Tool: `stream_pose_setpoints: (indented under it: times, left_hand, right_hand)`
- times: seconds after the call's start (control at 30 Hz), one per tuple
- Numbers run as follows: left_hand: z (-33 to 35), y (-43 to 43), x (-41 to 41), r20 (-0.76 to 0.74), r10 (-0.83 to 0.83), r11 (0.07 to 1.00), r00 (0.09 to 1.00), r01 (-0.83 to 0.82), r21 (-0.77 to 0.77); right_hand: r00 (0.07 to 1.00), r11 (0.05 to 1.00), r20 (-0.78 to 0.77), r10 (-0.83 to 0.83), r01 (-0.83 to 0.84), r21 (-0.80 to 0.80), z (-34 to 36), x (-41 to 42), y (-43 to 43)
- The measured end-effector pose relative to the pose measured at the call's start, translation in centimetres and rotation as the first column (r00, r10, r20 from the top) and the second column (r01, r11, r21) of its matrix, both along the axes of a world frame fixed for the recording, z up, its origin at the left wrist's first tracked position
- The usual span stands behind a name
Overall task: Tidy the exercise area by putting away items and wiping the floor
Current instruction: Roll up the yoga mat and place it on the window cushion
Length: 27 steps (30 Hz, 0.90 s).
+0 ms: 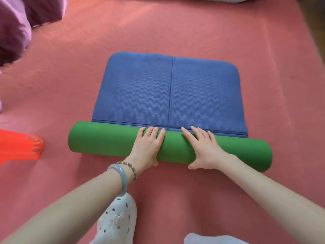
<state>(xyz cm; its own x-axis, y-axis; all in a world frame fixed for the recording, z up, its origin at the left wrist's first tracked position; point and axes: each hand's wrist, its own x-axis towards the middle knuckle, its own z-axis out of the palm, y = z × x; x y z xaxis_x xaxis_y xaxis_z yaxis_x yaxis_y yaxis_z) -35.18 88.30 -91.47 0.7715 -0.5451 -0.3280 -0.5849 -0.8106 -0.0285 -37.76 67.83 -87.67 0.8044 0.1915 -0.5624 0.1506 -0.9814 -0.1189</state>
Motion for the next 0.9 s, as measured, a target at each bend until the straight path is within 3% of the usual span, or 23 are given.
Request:
stream_pose_setpoints:
  times: [0.07, 0.2, 0.37, 0.53, 0.77, 0.9]
  left_hand:
    - [0.5, -0.2, 1.2, -0.022, -0.002, 1.0, 1.0, 0.002, -0.006]
    - [1.4, -0.7, 4.0, -0.132, -0.013, 0.999, 0.991, 0.008, -0.042]
    - [1.3, 0.5, 3.9, -0.087, -0.081, 0.993, 0.993, 0.073, -0.091]
    - [0.9, 4.2, 2.2, 0.122, -0.109, 0.992, 0.987, 0.116, -0.053]
    - [0.0, 1.9, 4.5, 0.088, 0.002, 0.998, 0.996, 0.004, -0.066]
    - [0.1, 1.5, 6.8, 0.03, -0.033, 0.998, 0.999, 0.034, -0.051]
  right_hand:
    - [0.991, 0.997, 0.129, -0.046, 0.038, 0.063, -0.2, -1.8, 0.5]
    - [0.967, 0.994, 0.253, 0.027, 0.0, -0.108, -1.8, -2.2, 0.5]
    - [0.983, 0.99, 0.184, -0.003, 0.028, -0.135, -1.9, 0.0, 0.6]
    - [0.995, 0.992, 0.099, 0.003, 0.009, -0.122, -1.1, 2.3, 0.0]
    - [0.999, 0.997, -0.048, -0.02, 0.016, -0.08, -0.5, 6.3, -0.7]
    - [1.0, 0.992, 0.017, -0.001, 0.004, -0.126, -0.3, 6.2, -0.3]
